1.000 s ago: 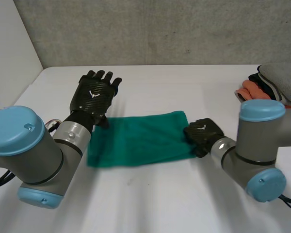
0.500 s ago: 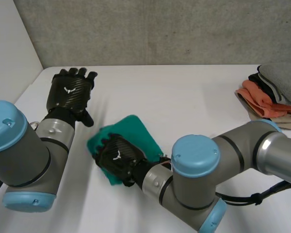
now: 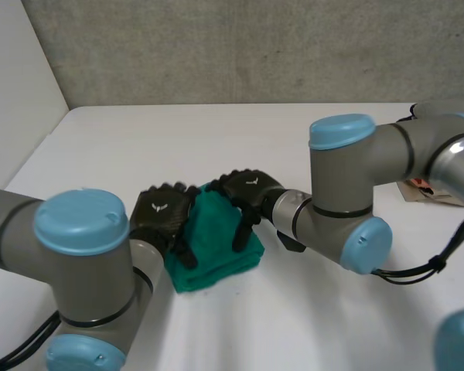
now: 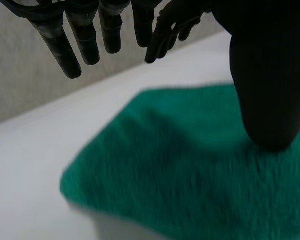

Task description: Fold the laundry.

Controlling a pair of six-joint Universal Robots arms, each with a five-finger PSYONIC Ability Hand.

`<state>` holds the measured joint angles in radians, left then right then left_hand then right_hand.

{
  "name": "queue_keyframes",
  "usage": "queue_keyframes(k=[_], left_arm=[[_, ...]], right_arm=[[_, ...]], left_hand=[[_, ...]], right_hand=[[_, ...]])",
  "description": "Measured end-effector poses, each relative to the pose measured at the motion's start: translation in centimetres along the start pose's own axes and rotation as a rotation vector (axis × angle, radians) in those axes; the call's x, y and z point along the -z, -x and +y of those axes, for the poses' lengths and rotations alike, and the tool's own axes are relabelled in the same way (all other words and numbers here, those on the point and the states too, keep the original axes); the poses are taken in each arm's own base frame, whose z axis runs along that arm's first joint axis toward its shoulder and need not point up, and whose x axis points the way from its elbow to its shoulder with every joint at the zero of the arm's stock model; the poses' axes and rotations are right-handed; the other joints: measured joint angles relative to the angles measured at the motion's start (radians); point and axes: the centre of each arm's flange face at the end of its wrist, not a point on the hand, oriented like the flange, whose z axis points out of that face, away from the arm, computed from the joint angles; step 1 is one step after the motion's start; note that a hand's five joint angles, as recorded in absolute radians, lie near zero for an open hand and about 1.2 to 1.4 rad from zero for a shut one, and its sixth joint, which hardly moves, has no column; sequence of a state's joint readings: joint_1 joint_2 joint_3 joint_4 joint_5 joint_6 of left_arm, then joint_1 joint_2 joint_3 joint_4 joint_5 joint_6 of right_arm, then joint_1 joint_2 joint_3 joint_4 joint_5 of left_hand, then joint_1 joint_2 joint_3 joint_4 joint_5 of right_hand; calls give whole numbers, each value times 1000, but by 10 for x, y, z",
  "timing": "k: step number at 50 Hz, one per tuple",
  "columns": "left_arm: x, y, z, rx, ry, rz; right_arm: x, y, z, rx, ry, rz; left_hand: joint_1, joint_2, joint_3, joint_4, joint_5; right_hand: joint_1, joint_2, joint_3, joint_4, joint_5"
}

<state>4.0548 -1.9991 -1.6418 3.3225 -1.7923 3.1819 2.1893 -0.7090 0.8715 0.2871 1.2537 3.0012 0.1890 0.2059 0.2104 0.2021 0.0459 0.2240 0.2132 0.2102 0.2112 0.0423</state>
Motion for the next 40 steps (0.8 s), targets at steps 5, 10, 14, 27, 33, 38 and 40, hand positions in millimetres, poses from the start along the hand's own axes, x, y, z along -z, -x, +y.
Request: queue_keyframes(k=[5, 10, 14, 27, 33, 38, 40], left_arm=[[-8, 5, 18, -17, 70, -44], [-15, 17, 29, -28, 135, -84], [-16, 28, 29, -45, 181, -105], [-4, 27, -55, -52, -73, 29], [4, 26, -98, -51, -214, 226], [13, 21, -118, -68, -266, 434], [17, 18, -121, -73, -269, 497]], right_arm=[[-16, -4, 15, -5, 84, -6], [-23, -9, 20, 53, 115, 9], [-18, -13, 4, 166, 93, 62], [23, 1, -24, 355, -28, 128], [42, 21, -2, 440, -78, 112], [49, 39, 35, 473, -98, 69], [50, 44, 48, 478, -107, 54]], left_hand=[[1, 0, 0, 0, 0], [1, 0, 0, 0, 0], [0, 0, 0, 0, 0], [0, 0, 0, 0, 0], [0, 0, 0, 0, 0], [0, 0, 0, 0, 0], [0, 0, 0, 0, 0]], right_hand=[[0, 0, 0, 0, 0], [0, 0, 0, 0, 0], [0, 0, 0, 0, 0], [0, 0, 0, 0, -1], [0, 0, 0, 0, -1], [0, 0, 0, 0, -1], [0, 0, 0, 0, -1]])
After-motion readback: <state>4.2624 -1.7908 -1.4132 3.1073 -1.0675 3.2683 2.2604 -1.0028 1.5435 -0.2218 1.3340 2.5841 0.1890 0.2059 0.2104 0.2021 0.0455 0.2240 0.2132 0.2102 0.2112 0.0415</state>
